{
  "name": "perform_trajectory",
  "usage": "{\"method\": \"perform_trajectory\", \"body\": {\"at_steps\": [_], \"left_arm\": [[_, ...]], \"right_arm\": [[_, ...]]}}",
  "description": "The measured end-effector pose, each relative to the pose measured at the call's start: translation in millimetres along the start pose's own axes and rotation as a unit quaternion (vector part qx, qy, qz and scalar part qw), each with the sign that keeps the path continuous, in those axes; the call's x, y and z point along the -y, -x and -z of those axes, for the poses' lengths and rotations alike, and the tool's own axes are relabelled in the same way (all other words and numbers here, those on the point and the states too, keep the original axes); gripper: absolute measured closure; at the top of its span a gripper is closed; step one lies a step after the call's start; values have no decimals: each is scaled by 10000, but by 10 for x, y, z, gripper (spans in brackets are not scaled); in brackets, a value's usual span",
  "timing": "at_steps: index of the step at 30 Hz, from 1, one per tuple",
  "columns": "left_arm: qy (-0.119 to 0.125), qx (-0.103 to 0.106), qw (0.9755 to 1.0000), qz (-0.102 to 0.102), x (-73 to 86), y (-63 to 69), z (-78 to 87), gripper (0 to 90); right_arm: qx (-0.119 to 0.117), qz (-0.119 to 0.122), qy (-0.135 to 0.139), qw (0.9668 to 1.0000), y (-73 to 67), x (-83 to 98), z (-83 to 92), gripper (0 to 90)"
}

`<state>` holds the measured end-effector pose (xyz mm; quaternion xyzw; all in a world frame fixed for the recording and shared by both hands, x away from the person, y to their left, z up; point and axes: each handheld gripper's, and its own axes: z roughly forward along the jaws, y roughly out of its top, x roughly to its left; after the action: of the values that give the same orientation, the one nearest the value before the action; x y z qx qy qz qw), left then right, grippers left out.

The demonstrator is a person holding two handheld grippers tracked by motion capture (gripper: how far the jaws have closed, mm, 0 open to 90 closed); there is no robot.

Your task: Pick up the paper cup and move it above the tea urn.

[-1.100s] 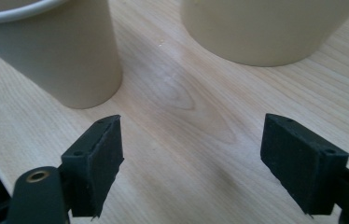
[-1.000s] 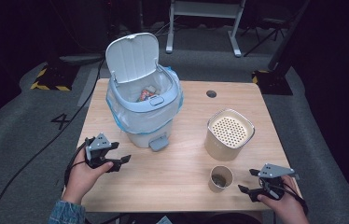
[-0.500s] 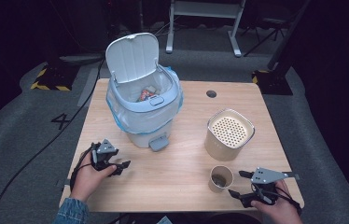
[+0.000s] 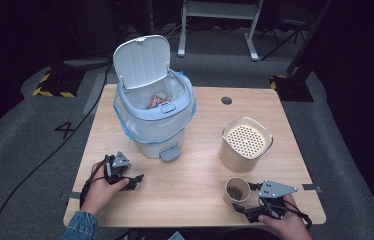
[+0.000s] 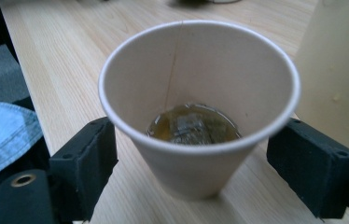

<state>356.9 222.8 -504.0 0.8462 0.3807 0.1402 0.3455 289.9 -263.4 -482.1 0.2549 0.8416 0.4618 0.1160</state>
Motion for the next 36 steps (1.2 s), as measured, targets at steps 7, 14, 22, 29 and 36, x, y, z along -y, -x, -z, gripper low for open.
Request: {"method": "perform_trajectory", "body": {"at_steps": [7,14,22,29,36], "left_arm": [[21,-9,10000,2,2,2,-4,189],[35,-33,10000,18,1,9,-8,189],[28,-43,10000,28,-1,13,-8,188],[36,-38,10000,-2,-2,7,-10,188],[37,-33,10000,-8,-2,6,-10,188]], "right_arm": [[-98,-134,285,9995,8,33,-106,225],[-152,-156,353,9991,50,59,-104,292],[-304,-134,612,9976,101,-30,19,301],[-426,3,534,9977,195,-185,208,303],[-448,144,430,9980,305,-389,391,304]]}}
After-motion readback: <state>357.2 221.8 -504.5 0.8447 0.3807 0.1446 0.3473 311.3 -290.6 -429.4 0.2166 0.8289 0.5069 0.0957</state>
